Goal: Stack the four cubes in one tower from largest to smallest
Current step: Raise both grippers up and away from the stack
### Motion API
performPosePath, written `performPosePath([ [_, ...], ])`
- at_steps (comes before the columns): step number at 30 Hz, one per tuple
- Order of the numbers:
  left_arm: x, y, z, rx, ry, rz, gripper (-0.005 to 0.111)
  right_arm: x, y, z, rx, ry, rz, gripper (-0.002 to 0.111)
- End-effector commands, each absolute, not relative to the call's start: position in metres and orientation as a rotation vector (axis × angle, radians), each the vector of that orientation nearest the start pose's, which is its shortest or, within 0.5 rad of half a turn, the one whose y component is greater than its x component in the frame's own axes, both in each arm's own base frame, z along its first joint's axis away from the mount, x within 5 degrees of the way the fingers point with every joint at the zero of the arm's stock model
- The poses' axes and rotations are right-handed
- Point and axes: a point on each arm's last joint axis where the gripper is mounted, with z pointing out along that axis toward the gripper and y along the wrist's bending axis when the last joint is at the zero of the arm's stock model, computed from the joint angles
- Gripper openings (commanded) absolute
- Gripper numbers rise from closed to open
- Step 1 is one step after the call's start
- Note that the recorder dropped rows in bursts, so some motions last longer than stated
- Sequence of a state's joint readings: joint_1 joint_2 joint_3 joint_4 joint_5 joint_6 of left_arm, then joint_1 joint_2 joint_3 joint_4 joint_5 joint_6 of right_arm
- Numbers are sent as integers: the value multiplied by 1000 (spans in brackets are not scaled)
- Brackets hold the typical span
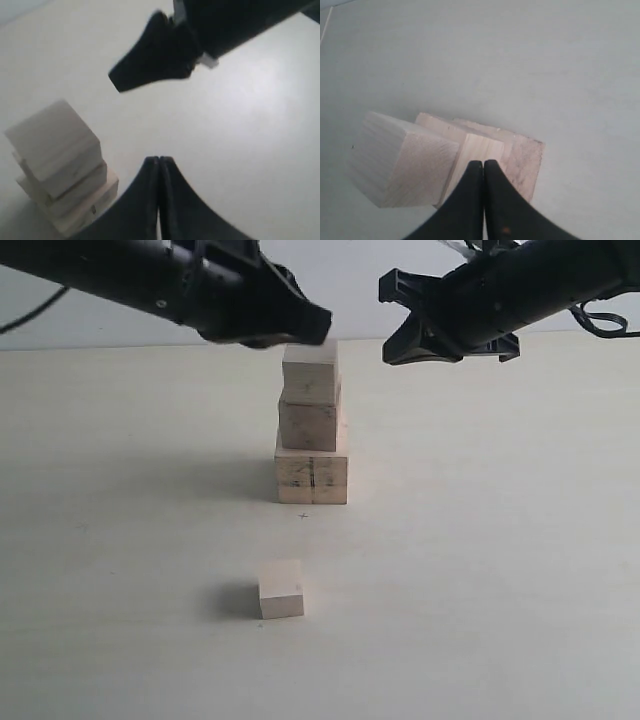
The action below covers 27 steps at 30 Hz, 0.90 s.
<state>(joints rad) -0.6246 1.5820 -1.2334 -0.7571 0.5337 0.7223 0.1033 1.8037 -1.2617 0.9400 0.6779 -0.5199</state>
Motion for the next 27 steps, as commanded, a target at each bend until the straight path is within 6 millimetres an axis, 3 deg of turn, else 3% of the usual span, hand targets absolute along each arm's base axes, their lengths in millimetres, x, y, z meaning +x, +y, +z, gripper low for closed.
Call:
performPosePath([
  [1,276,-216,327,840,2040,-685,0,371,90,240,-104,2514,885,0],
  [8,288,-190,300,711,2124,-624,0,361,95,240,-231,2569,973,0],
  [14,295,-170,272,464,2159,-568,0,357,98,240,-266,2590,1011,0],
  [22,314,-167,235,416,2178,-417,0,373,100,250,-85,2406,1058,0],
  [27,322,-166,222,384,2187,-371,0,382,98,235,-25,2421,1031,0],
])
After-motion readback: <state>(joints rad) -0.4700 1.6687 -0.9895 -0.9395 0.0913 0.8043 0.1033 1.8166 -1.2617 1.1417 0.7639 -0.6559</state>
